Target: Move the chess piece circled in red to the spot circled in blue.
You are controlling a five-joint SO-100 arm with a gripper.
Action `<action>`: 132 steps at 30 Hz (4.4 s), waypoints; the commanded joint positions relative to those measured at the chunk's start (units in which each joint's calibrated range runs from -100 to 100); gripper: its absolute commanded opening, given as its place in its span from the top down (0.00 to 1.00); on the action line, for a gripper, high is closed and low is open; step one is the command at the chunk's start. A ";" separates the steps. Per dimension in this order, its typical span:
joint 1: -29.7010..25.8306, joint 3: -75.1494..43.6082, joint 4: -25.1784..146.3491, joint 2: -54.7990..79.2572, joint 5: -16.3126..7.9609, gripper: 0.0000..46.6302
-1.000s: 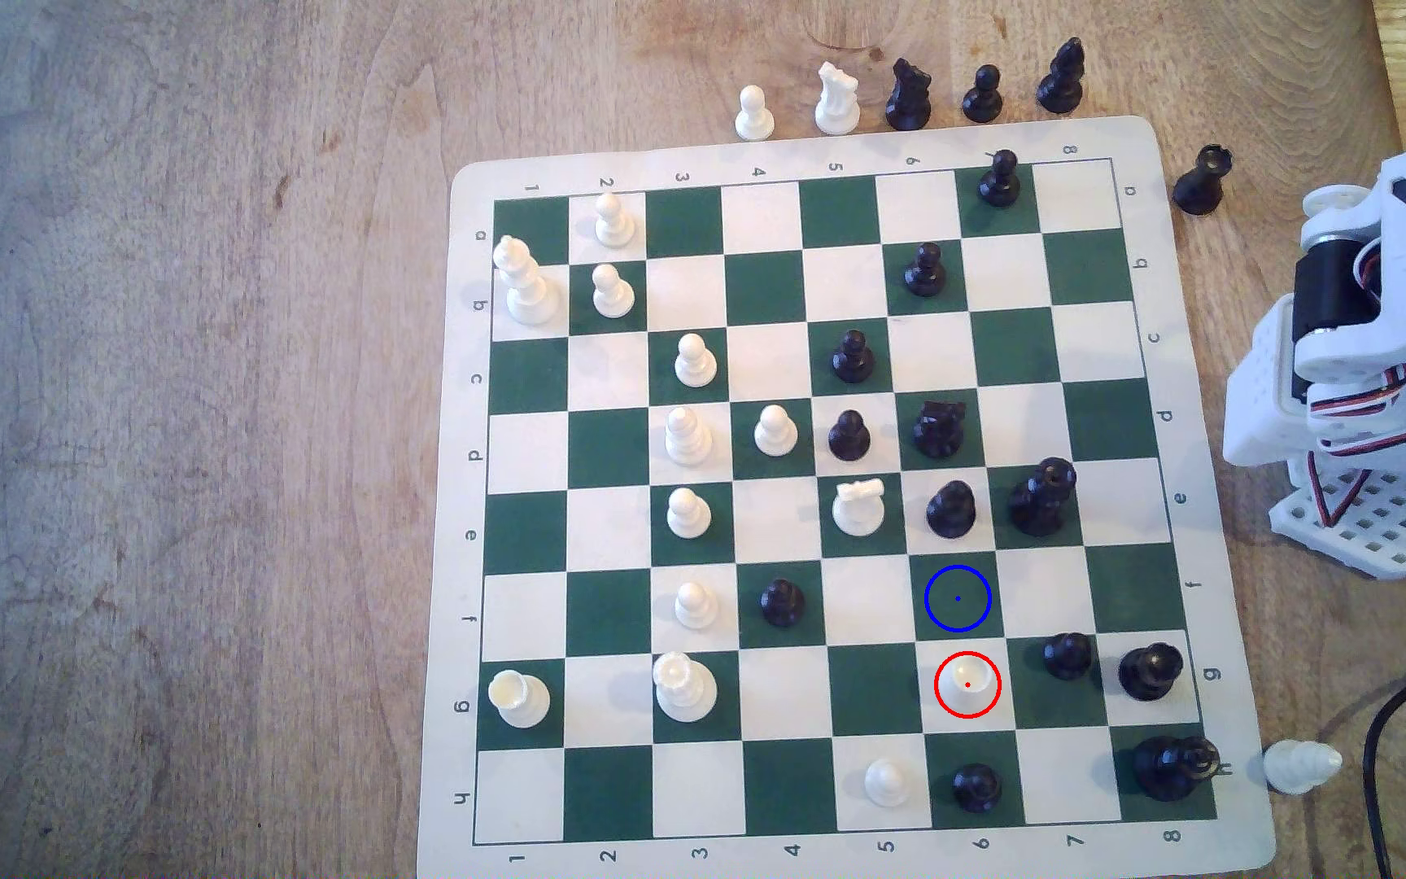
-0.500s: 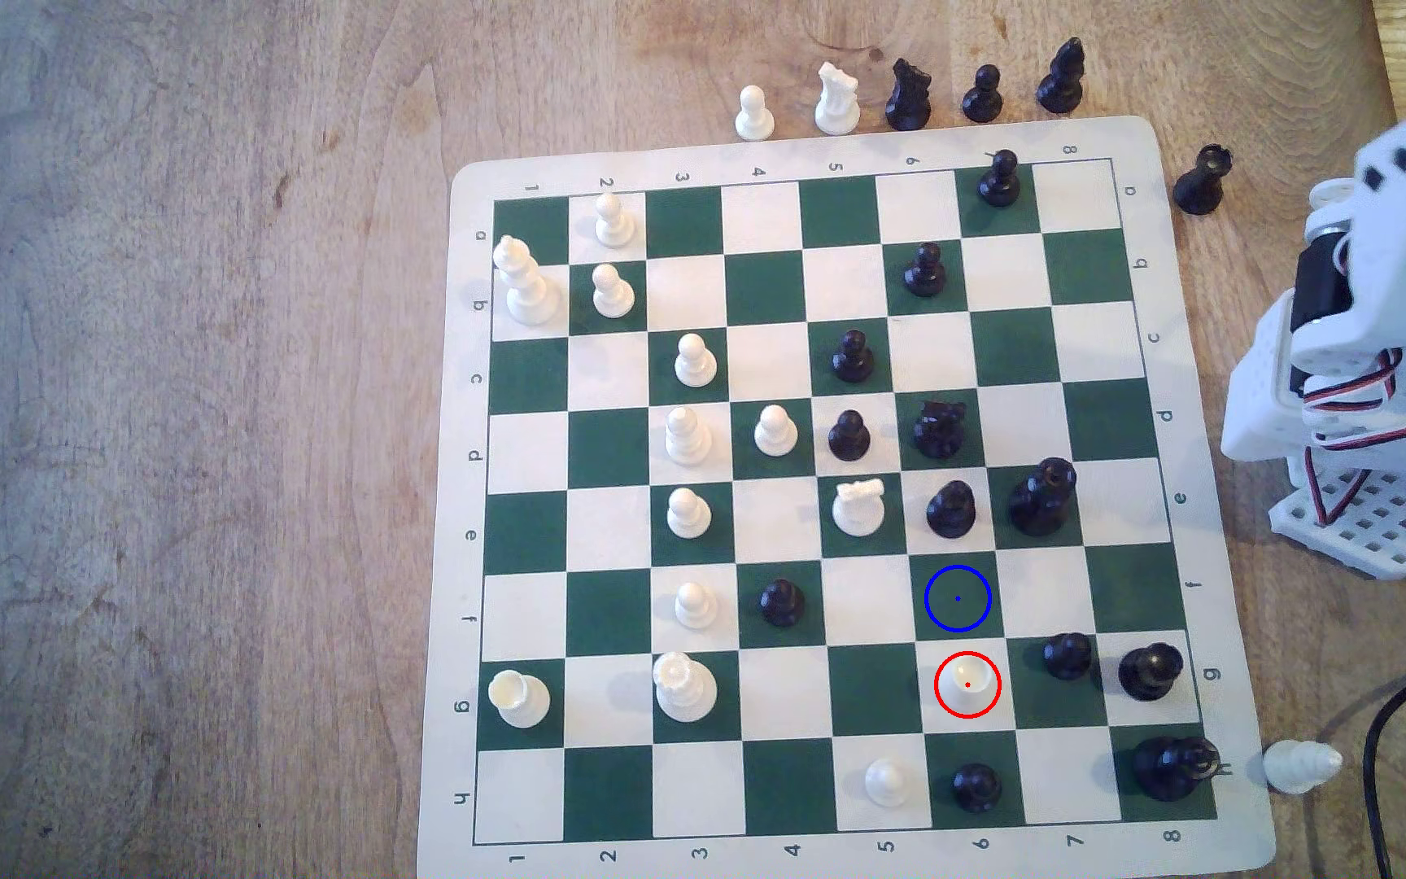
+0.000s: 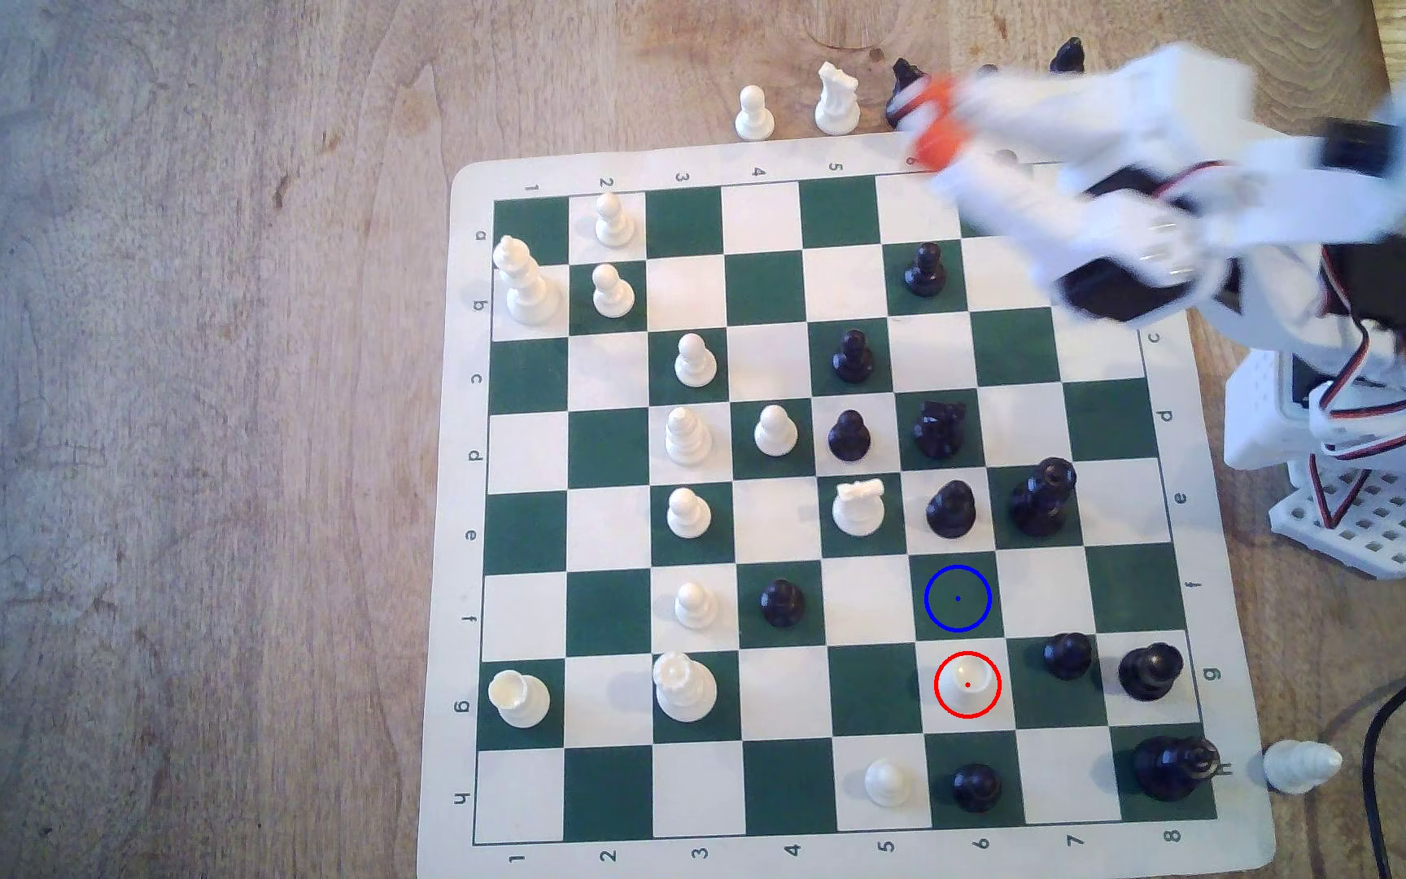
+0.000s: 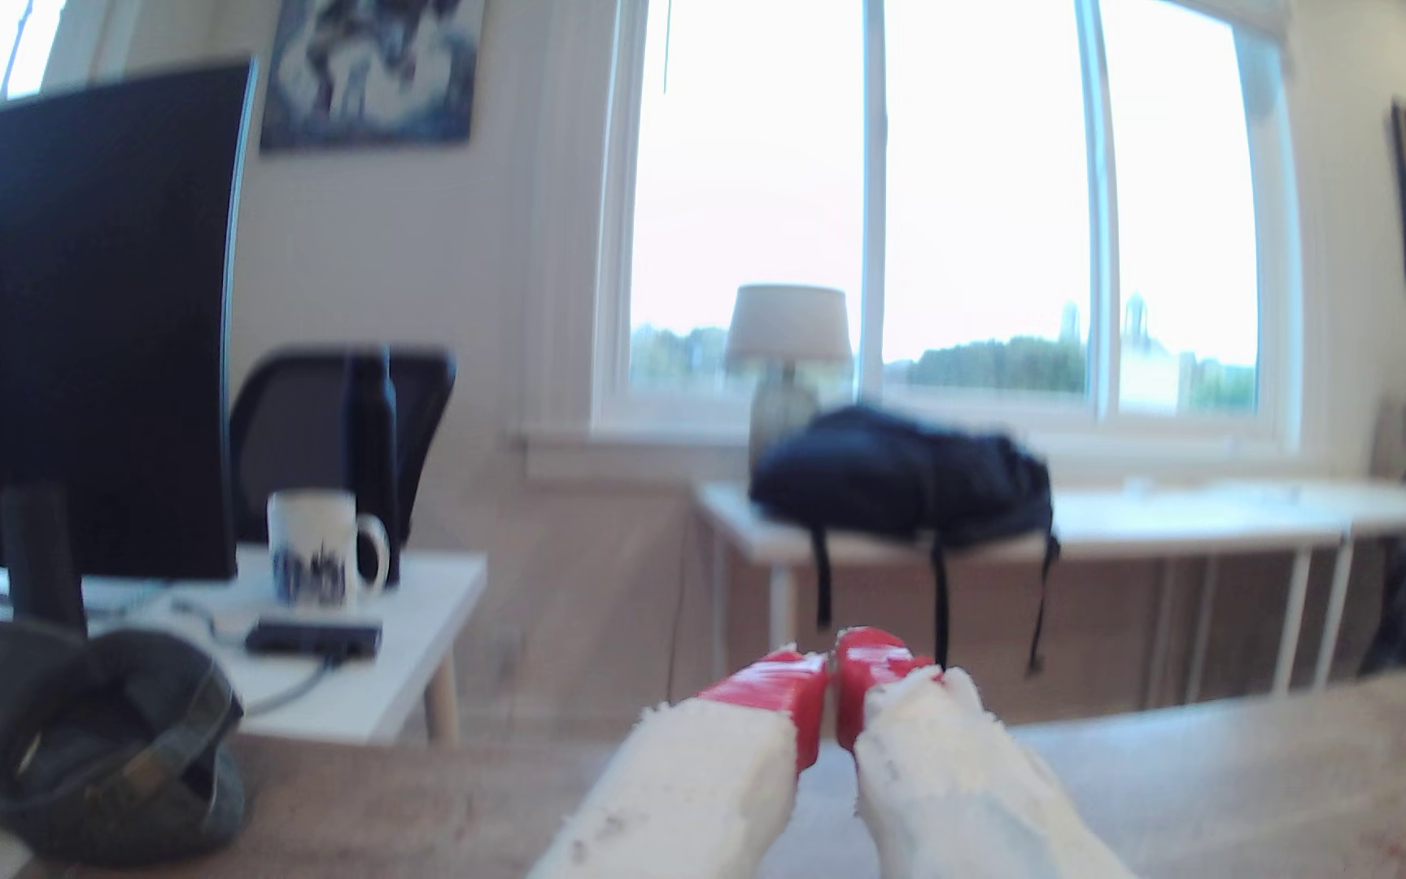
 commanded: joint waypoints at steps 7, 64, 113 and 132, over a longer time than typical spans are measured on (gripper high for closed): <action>-11.42 -20.08 47.14 -0.53 -0.24 0.99; -32.46 -28.33 33.87 59.06 -4.00 0.68; -25.89 -16.45 36.82 43.19 -3.52 0.99; -23.38 -13.28 32.07 47.26 -1.37 0.99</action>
